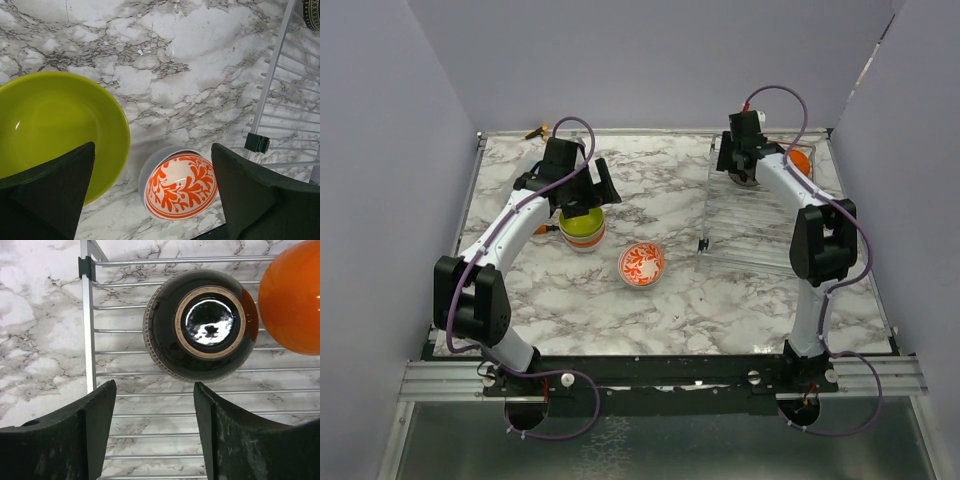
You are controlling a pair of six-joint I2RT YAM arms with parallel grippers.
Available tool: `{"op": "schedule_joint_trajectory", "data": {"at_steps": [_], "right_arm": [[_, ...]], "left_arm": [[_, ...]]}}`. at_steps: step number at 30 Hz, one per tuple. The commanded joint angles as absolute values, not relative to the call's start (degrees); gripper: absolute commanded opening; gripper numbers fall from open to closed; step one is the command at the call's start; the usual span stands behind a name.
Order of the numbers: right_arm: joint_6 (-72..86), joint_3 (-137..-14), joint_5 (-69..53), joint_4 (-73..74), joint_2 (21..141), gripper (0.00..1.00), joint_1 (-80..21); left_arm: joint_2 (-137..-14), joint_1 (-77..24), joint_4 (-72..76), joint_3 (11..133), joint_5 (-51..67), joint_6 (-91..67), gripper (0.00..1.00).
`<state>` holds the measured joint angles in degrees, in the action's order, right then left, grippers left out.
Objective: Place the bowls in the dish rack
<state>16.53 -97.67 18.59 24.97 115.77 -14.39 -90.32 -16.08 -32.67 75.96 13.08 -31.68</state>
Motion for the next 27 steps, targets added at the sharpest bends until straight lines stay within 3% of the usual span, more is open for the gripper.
{"op": "schedule_joint_trajectory", "data": {"at_steps": [1,16,27], "right_arm": [[22.24,-101.69,20.84,28.60,119.15,0.66,-13.74],[19.35,-106.72,26.26,25.45,126.24,0.62,-11.40],[22.88,-112.64,34.65,31.35,129.55,0.62,-10.69]], "left_arm": [[-88.63,-15.64,-32.52,75.06,14.33,-31.64,0.99],[-90.45,-15.56,-32.52,76.49,14.68,-30.81,0.99],[-90.55,-15.33,-33.11,76.91,14.72,-30.59,0.99]]}}
